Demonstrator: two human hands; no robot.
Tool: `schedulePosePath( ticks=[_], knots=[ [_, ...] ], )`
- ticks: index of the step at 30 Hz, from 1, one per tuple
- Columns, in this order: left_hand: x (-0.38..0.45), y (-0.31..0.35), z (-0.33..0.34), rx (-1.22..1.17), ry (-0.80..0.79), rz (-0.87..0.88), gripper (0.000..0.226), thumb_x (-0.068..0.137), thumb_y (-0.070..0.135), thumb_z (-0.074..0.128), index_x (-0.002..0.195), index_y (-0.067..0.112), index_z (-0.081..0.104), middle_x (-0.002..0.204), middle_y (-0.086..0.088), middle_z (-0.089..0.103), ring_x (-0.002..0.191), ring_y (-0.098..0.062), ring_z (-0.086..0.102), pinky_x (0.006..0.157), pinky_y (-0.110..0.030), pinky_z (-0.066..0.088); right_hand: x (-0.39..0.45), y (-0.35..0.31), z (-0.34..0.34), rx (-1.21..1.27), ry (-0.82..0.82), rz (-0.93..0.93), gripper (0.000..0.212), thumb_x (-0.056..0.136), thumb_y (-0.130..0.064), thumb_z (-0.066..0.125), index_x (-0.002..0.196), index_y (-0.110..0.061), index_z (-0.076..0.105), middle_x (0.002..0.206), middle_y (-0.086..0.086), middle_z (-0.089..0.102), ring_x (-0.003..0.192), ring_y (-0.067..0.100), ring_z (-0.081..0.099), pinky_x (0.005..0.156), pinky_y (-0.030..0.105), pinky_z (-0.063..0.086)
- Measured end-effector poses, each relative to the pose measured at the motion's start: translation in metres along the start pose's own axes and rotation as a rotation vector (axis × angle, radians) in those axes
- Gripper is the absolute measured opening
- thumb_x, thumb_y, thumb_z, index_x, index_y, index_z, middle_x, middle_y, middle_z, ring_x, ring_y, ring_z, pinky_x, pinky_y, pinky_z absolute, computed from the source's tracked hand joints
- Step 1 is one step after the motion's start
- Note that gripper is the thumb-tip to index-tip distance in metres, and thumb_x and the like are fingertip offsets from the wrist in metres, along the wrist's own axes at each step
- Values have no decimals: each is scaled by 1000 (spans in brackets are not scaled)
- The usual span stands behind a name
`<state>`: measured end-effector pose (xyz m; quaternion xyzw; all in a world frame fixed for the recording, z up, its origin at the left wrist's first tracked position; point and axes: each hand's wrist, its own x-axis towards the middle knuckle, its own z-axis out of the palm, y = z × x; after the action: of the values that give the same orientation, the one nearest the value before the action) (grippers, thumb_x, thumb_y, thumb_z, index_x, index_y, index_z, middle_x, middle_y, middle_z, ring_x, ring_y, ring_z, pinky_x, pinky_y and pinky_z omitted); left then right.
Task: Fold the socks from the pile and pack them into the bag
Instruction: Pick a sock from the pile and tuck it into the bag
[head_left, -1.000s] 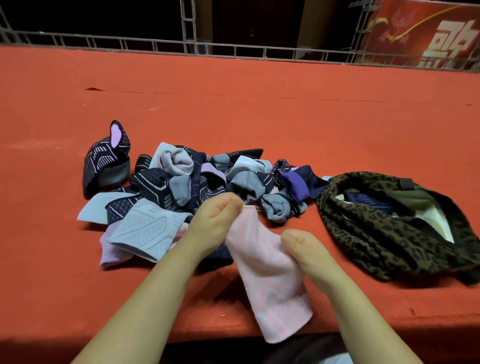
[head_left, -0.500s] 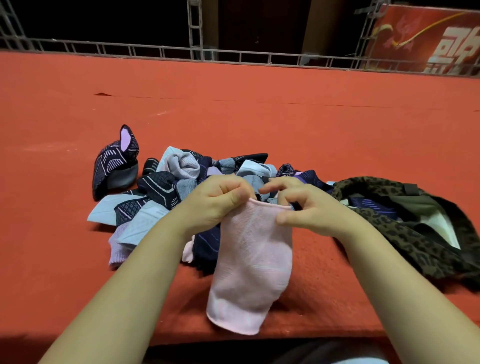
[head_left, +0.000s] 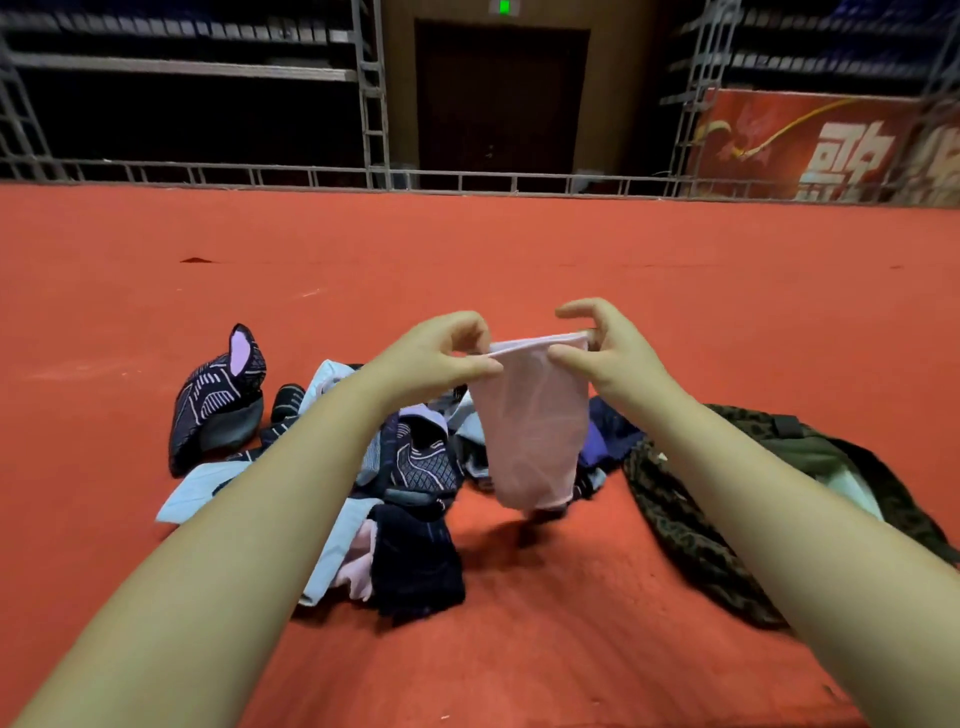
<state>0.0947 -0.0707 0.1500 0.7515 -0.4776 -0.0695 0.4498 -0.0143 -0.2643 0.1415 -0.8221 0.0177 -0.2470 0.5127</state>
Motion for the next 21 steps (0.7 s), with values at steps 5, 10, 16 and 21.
schedulePosePath(
  ticks=[5,10,16,21],
  knots=[
    [-13,-12,36,-87,-141,15,34,76,14,72,100,28,53,85,2,58,75,2,54,72,-17,43,-33,23,2,-91,-79,30,18,86,-8,65,78,-23,60,67,-13,55,59,-4,48,60,22,39],
    [-70,-63,108,-402,-209,-199,32,78,43,60,102,21,64,102,10,69,96,-1,62,94,-30,44,-130,88,30,50,-9,155,21,80,-37,55,79,-18,46,69,-14,42,66,5,38,60,27,33],
    [-126,-98,169,-620,-414,-477,105,48,92,46,126,21,47,136,0,47,108,3,56,92,-10,40,-177,119,49,54,73,320,14,80,-32,50,77,-20,44,65,-17,43,60,0,38,56,18,34],
    [-120,-88,170,-248,-522,-407,47,65,63,50,96,30,65,97,17,62,82,6,54,87,-20,44,-157,135,51,-137,135,402,17,85,-32,50,84,-15,46,71,-8,48,63,5,43,55,19,33]
  ],
)
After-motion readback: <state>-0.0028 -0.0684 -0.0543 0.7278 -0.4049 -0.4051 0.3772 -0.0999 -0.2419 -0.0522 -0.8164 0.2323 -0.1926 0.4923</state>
